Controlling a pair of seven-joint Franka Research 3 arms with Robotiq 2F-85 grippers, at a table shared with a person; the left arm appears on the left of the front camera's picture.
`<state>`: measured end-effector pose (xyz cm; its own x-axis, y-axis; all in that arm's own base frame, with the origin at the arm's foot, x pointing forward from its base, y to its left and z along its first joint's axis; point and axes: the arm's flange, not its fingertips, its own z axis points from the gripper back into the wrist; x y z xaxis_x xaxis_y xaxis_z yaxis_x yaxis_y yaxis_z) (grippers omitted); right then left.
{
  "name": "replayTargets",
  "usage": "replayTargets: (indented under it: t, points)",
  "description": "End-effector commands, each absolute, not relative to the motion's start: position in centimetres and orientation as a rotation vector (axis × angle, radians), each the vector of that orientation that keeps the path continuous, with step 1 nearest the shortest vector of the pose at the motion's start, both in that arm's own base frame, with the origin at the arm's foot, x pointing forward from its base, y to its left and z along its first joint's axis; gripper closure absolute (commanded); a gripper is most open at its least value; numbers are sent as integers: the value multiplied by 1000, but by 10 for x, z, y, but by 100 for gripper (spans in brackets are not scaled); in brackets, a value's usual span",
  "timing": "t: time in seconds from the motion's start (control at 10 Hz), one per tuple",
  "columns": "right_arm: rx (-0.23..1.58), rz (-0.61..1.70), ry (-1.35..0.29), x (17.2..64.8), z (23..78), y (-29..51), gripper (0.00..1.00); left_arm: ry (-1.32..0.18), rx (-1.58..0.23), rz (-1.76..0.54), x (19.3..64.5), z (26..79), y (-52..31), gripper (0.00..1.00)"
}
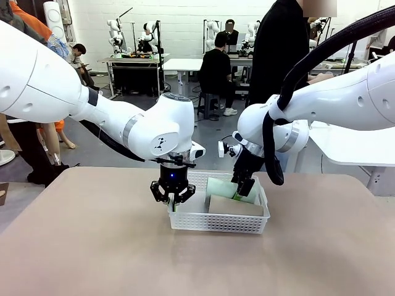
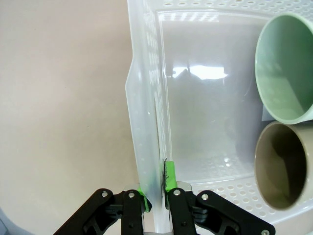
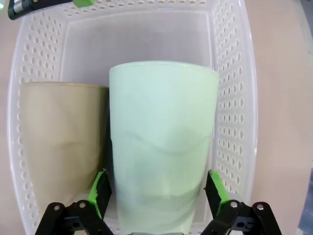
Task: Clean and organize the cups into the basket.
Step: Pick up the Reusable plastic cup from the right side of the table and stack it inside the Organizing basket in the center of the table.
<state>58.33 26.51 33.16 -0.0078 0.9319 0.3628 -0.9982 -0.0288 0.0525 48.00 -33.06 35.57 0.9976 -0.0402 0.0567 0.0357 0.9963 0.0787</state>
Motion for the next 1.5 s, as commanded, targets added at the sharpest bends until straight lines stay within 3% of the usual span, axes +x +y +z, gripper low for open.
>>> replayTargets:
  t: [0.0, 0.4, 0.6, 0.8, 1.0, 1.4]
  points:
    - [320, 1541, -249, 593, 332, 269, 0, -58, 79, -39, 480, 355, -331, 100]
    - [337, 1535, -271, 590, 339, 265, 0, -58, 79, -39, 480, 355, -331, 100]
    - [371, 1533, -388, 571, 386, 242, 0, -58, 79, -39, 480, 355, -331, 100]
    - [435, 1481, -565, 542, 453, 180, 0, -58, 79, -39, 480, 355, -331, 100]
    - [552, 1400, -691, 516, 484, 102, 0, -58, 79, -39, 480, 355, -331, 100]
    - [885, 1380, -928, 496, 444, -53, 0, -58, 79, -39, 480, 355, -331, 100]
